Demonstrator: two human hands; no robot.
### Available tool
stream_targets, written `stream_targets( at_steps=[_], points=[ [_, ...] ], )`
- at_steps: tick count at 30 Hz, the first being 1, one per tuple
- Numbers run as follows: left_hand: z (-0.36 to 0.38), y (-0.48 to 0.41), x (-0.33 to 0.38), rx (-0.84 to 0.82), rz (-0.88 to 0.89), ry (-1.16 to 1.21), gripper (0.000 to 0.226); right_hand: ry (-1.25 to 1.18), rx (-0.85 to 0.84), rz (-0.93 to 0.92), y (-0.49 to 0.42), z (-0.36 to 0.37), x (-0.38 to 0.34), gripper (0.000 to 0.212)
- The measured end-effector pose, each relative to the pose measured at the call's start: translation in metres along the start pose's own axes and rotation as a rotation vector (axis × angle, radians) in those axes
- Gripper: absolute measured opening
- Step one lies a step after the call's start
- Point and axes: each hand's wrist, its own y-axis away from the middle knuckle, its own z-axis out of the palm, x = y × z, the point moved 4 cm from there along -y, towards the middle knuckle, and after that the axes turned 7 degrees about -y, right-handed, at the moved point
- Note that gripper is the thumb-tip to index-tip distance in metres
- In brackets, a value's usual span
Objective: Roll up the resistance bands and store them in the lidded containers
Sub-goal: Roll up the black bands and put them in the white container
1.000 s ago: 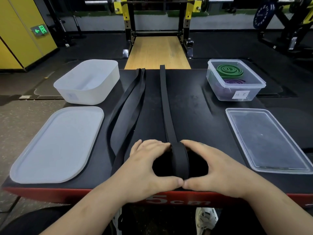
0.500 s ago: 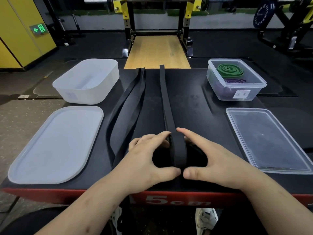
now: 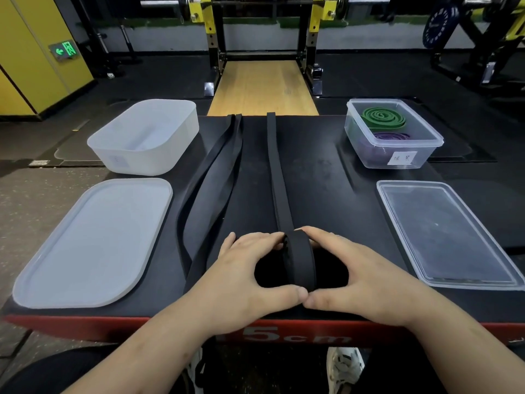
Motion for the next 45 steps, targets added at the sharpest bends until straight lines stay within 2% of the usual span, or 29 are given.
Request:
stream_targets(
  at_steps=[3,6,8,11,13,18,21,22,25,26,27,30,34,42,45],
  points=[
    [0.000,0.000,-0.001,0.002,0.013,0.015,0.071,-0.020,-0.010,0.012,-0.001,0.004,0.002,0.089],
    [0.000,0.001,-0.003,-0.006,0.016,-0.005,0.076,0.012,-0.012,0.019,-0.002,0.005,0.003,0.096],
    [-0.003,0.003,-0.003,-0.028,0.032,0.009,0.077,0.021,-0.020,0.016,-0.003,0.003,0.002,0.091],
    [-0.007,0.006,-0.002,-0.086,0.011,0.038,0.096,0.040,-0.037,0.014,-0.003,0.001,-0.003,0.080],
    [-0.009,0.007,0.002,-0.081,0.024,0.005,0.098,0.037,-0.029,0.002,-0.004,0.000,-0.004,0.076],
    [-0.005,0.007,0.005,0.004,0.060,-0.021,0.078,-0.006,-0.009,-0.049,-0.005,0.001,-0.006,0.079],
    [-0.004,0.002,0.001,0.029,0.030,-0.039,0.084,-0.041,-0.010,-0.035,-0.002,0.000,-0.002,0.099],
    [-0.005,-0.001,0.002,0.027,0.031,-0.036,0.080,-0.038,-0.006,-0.031,-0.002,0.000,-0.002,0.103],
    [-0.009,-0.008,0.009,-0.003,0.056,-0.054,0.051,-0.014,0.063,-0.046,-0.007,0.002,-0.005,0.096],
    [-0.009,-0.009,0.009,-0.007,0.056,-0.060,0.048,-0.020,0.082,-0.044,-0.009,0.002,-0.007,0.092],
    [-0.010,-0.010,0.007,-0.013,0.055,-0.063,0.052,-0.029,0.094,-0.044,-0.010,0.001,-0.008,0.087],
    [-0.010,-0.007,-0.003,-0.043,-0.004,-0.043,0.089,-0.038,0.107,-0.034,-0.013,-0.002,-0.009,0.076],
    [-0.011,-0.007,-0.006,-0.060,-0.035,-0.017,0.098,-0.064,0.087,0.001,-0.015,-0.003,-0.010,0.077],
    [-0.001,0.005,-0.008,-0.034,-0.005,-0.044,0.087,-0.039,0.027,0.053,0.001,-0.001,-0.010,0.074],
    [-0.003,0.003,-0.001,-0.022,0.016,-0.038,0.067,-0.007,0.022,0.069,0.001,0.000,-0.006,0.079]
  ],
)
